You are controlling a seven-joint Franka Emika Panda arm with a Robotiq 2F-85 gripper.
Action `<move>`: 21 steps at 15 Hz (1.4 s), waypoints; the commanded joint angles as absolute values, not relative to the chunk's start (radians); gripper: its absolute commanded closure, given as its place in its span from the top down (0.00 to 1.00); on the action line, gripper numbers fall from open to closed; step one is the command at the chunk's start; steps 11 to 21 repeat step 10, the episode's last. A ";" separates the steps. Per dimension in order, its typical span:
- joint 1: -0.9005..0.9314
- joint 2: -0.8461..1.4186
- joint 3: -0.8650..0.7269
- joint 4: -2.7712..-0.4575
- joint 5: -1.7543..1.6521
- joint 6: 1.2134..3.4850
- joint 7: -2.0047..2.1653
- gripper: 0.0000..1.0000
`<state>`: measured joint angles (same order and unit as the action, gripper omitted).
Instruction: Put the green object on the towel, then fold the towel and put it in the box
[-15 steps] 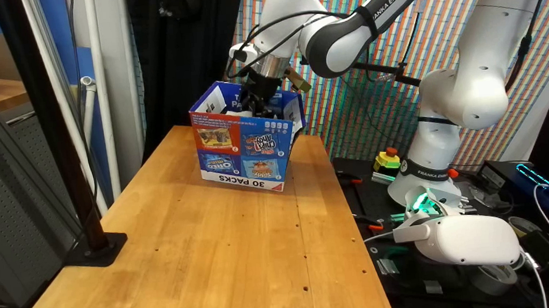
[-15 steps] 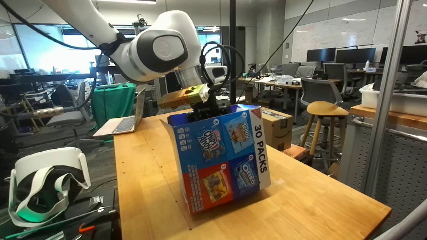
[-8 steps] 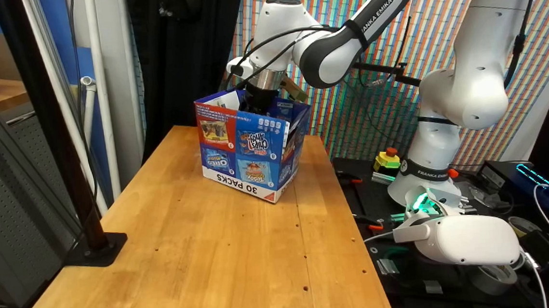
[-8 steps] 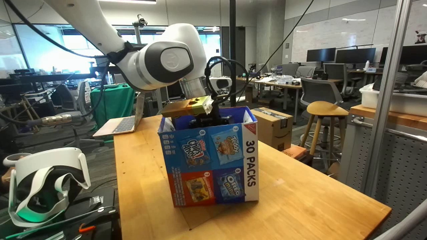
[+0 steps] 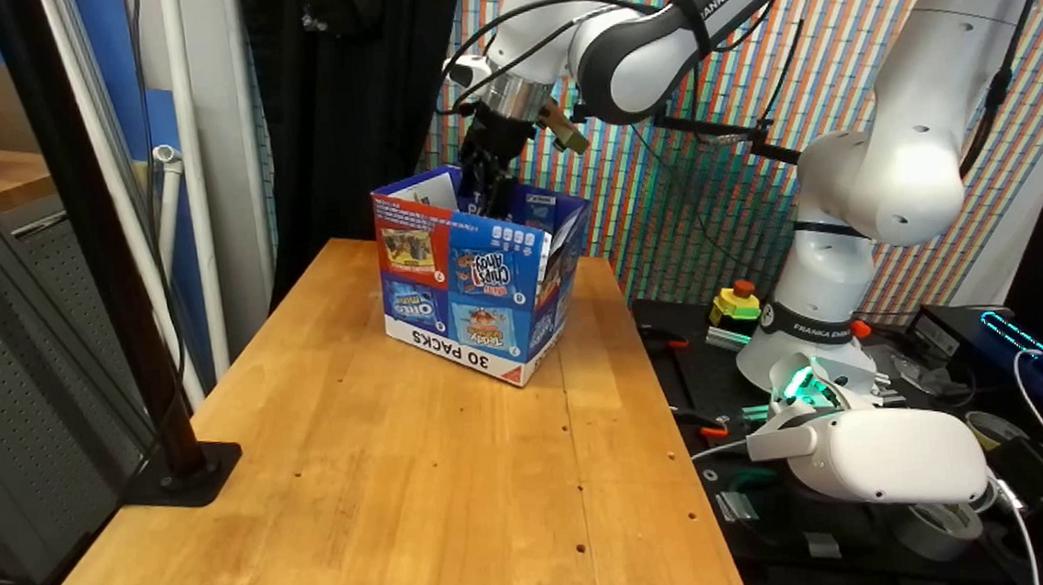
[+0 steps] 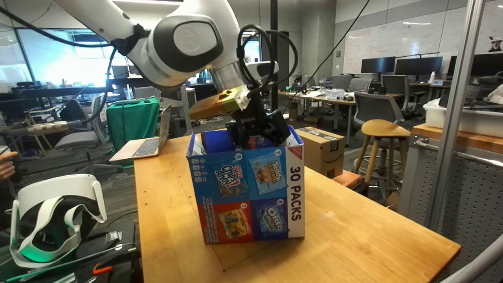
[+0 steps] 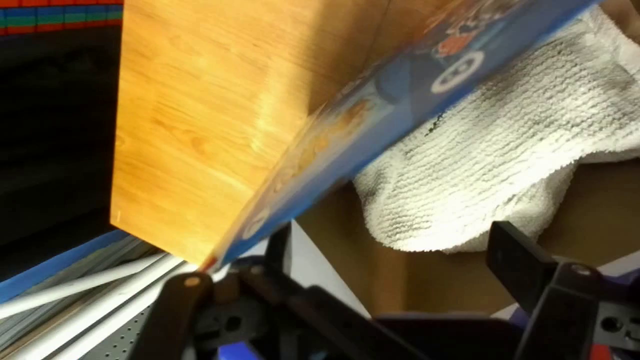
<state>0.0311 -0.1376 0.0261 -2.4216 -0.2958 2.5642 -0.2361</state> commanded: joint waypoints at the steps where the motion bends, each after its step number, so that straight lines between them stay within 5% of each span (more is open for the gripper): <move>1: 0.027 -0.342 0.009 -2.532 -0.252 2.544 -0.236 1.00; 8: 0.048 -0.707 -0.020 -2.718 -0.175 2.457 -0.236 1.00; 9: 0.033 -0.582 -0.004 -2.648 -0.206 2.486 -0.234 1.00; 21: 0.034 -0.627 -0.007 -2.671 -0.200 2.468 -0.234 1.00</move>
